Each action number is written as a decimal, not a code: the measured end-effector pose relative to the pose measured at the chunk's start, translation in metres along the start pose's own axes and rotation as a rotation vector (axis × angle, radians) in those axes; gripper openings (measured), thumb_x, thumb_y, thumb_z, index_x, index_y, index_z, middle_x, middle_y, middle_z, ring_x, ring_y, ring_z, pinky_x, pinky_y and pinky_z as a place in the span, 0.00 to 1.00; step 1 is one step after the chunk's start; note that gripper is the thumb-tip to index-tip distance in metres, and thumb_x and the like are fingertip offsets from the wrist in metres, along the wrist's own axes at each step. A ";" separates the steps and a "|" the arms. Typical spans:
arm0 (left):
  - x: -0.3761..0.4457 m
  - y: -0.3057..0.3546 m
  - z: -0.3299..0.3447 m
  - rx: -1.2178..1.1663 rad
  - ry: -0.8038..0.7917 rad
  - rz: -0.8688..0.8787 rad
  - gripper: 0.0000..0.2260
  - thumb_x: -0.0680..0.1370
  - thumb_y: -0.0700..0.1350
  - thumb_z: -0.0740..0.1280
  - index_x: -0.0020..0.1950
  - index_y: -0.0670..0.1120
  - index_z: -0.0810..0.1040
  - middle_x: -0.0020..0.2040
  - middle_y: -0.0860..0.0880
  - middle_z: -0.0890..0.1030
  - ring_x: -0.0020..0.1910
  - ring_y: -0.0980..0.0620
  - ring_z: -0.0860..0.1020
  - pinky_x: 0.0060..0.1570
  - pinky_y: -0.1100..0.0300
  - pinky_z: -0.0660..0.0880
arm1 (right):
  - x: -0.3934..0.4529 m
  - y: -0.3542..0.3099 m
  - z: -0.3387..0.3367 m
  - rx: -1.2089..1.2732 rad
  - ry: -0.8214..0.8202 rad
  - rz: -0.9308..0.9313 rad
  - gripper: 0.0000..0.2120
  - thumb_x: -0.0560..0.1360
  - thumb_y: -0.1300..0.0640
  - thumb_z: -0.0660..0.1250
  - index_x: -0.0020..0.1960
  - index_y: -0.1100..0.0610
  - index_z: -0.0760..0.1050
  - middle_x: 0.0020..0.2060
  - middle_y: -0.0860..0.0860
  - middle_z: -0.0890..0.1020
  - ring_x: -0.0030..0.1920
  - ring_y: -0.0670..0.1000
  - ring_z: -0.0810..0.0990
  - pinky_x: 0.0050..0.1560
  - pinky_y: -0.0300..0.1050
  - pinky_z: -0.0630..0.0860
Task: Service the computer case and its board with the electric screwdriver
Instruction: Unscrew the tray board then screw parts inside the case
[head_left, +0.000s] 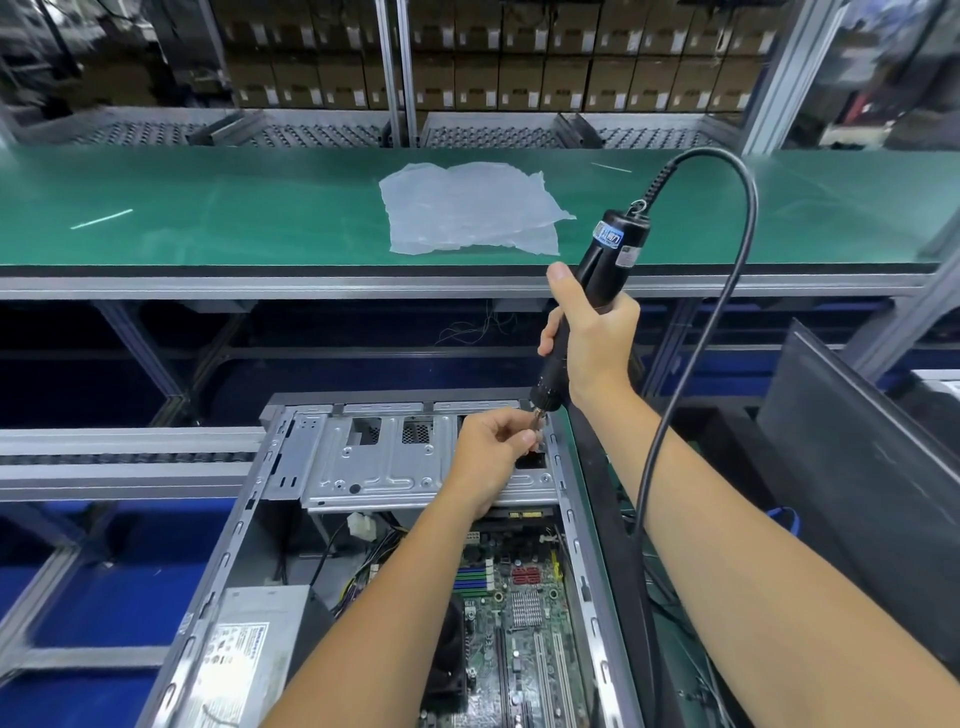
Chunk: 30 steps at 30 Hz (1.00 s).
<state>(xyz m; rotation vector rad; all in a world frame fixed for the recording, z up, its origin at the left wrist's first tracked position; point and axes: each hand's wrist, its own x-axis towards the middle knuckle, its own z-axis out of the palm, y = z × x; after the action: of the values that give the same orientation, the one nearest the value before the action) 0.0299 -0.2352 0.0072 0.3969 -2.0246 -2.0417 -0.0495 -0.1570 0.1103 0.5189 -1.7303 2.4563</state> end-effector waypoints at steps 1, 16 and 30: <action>0.000 -0.001 0.000 0.010 -0.005 0.016 0.14 0.76 0.31 0.65 0.44 0.51 0.81 0.39 0.52 0.83 0.42 0.55 0.81 0.48 0.63 0.77 | 0.000 0.000 0.000 -0.001 0.000 0.001 0.10 0.72 0.50 0.73 0.37 0.52 0.74 0.23 0.52 0.74 0.21 0.52 0.72 0.26 0.46 0.73; 0.003 -0.002 0.000 0.097 0.205 -0.035 0.17 0.77 0.30 0.57 0.42 0.49 0.79 0.45 0.52 0.81 0.45 0.58 0.79 0.37 0.71 0.74 | -0.006 0.014 -0.010 -0.132 -0.107 -0.055 0.12 0.73 0.50 0.72 0.35 0.52 0.74 0.23 0.51 0.75 0.21 0.53 0.73 0.27 0.42 0.72; 0.007 -0.007 0.007 0.375 0.160 0.037 0.13 0.74 0.33 0.63 0.46 0.47 0.83 0.42 0.56 0.80 0.40 0.65 0.76 0.37 0.80 0.69 | -0.009 0.026 -0.012 -0.164 -0.117 -0.059 0.12 0.74 0.53 0.71 0.36 0.56 0.73 0.23 0.50 0.74 0.22 0.51 0.73 0.27 0.41 0.72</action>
<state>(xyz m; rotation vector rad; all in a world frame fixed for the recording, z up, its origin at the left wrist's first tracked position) 0.0209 -0.2309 -0.0001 0.5657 -2.2902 -1.5490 -0.0504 -0.1541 0.0809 0.6977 -1.9099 2.2609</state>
